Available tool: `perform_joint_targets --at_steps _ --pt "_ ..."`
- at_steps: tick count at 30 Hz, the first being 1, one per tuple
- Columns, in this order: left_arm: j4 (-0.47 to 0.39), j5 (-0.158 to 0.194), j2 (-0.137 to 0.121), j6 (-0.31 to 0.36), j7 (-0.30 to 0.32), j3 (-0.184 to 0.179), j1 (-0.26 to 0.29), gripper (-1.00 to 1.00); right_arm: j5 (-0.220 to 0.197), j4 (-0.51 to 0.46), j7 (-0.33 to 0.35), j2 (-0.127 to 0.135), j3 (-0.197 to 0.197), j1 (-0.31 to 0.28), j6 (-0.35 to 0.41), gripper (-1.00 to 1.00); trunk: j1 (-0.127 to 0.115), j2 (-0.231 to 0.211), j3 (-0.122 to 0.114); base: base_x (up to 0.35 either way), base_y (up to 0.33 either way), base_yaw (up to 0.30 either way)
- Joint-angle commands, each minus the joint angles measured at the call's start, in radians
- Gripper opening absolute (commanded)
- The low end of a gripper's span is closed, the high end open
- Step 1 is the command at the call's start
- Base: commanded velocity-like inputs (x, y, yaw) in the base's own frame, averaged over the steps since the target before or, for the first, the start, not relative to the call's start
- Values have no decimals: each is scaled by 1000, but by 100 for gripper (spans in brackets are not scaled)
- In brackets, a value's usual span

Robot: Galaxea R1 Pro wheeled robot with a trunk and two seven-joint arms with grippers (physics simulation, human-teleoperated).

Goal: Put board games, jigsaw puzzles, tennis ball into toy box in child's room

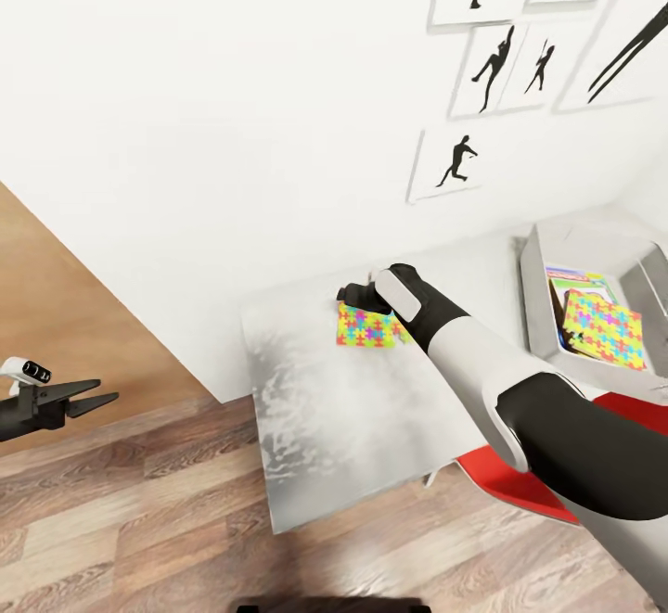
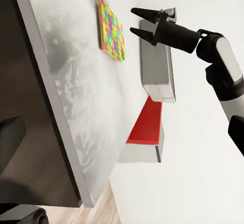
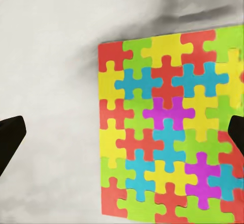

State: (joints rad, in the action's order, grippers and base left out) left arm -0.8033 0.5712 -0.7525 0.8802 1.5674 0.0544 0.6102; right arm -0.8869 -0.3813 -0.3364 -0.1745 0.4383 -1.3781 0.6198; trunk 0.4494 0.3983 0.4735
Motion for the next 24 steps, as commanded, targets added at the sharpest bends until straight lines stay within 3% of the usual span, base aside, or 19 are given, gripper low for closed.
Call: perform_joint_targets --at_steps 1,24 --pt "-1 1 -1 10 3 -1 0 100 -8 -1 -9 0 5 -1 0 100 1 2 2 26 -122 0" --pt "-2 0 -1 12 3 -1 0 100 -3 2 -19 0 15 -1 -61 100 1 2 2 11 -84 0"
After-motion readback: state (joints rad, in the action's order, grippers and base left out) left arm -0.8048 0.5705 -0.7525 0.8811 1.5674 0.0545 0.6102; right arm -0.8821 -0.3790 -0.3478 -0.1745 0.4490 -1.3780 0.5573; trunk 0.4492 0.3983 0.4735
